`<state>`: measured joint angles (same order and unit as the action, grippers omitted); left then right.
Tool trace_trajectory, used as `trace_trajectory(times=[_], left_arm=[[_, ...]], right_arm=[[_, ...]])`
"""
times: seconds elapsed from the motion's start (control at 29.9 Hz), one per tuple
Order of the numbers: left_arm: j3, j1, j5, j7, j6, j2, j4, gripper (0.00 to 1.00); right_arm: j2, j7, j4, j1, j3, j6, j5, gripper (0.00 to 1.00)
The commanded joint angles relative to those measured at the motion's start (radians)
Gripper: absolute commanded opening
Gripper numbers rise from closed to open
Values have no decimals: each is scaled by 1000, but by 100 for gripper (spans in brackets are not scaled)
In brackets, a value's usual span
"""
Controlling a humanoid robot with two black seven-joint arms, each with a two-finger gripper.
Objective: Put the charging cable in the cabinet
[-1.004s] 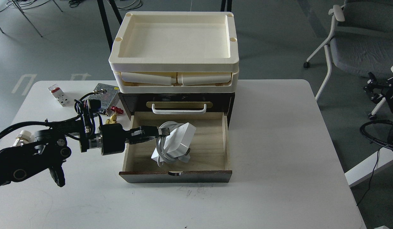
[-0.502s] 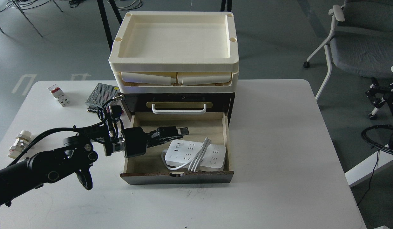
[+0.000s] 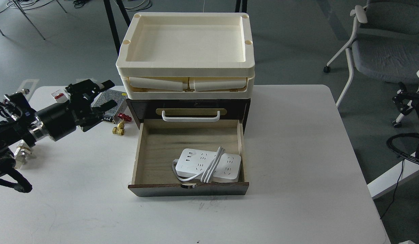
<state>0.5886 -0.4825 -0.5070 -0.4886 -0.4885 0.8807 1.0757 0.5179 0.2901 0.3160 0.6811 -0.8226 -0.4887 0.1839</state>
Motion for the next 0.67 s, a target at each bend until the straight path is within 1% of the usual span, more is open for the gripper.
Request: trace_trajectory(times=[0.0, 0.1, 0.17, 0.2, 0.27, 0.33, 0.4, 0.5, 0.64], left_arm=[[173, 79, 174, 0, 0, 6, -127, 85], [247, 67, 189, 0, 0, -25, -285, 85], [243, 6, 188, 0, 0, -34, -347, 85], [238, -19, 185, 0, 0, -37, -364, 85], [226, -48, 185, 0, 0, -51, -413, 86], [221, -59, 185, 0, 0, -89, -456, 87], [220, -80, 186, 0, 0, -129, -480, 88], [220, -88, 186, 0, 0, -164, -484, 90], [221, -88, 188, 0, 0, -177, -474, 90]], right_arm=[[4, -14, 75, 32, 0, 0, -1, 100], [28, -26, 242, 55, 11, 0, -18, 100], [77, -29, 345, 67, 19, 0, -38, 100], [94, -29, 373, 80, 22, 0, -58, 100], [99, -29, 388, 95, 22, 0, -131, 100], [93, -28, 397, 103, 20, 0, -214, 100], [91, -28, 408, 106, 17, 0, -244, 100], [90, -19, 416, 106, 7, 0, -245, 100], [93, -11, 425, 104, -41, 0, -242, 100]])
